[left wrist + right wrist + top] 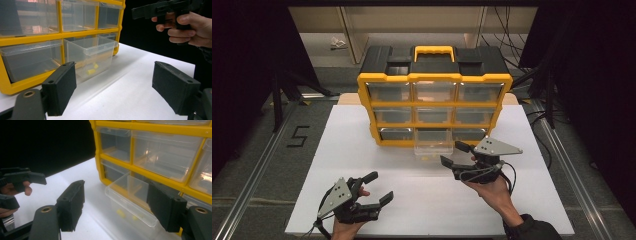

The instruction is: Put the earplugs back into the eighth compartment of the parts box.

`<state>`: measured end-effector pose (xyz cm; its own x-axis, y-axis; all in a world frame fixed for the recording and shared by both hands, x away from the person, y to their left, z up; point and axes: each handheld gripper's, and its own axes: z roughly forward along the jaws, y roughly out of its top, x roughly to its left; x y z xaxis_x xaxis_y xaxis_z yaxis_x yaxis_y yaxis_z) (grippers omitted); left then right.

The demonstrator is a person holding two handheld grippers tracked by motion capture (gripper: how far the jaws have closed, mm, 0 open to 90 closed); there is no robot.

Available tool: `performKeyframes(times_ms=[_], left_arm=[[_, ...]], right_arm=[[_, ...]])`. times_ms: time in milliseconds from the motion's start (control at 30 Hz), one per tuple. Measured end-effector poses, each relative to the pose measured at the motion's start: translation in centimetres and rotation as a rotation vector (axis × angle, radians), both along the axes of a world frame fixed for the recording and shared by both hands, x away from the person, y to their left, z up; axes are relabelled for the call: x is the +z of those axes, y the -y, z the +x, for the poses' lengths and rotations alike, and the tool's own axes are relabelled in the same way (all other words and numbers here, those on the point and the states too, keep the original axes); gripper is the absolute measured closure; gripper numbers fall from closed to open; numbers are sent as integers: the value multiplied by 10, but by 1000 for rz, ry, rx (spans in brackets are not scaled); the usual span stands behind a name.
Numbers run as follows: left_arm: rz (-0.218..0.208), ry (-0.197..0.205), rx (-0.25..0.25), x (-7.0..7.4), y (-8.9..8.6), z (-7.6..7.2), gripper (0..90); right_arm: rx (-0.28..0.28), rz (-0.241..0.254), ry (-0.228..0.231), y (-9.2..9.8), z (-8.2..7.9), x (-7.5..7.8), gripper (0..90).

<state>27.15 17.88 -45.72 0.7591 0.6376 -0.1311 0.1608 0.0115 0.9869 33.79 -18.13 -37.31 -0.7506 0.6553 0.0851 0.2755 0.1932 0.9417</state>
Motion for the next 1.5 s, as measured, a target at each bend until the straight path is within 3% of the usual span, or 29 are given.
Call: performKeyframes(times_ms=[567, 1500], left_arm=[[-5, 2, 1, 0, -1, -1, 191], [-6, 7, -8, 0, 1, -1, 191]], right_arm=[[-5, 48, 78, 12, -25, -14, 308], [-64, 87, 95, 44, -45, -44, 292]])
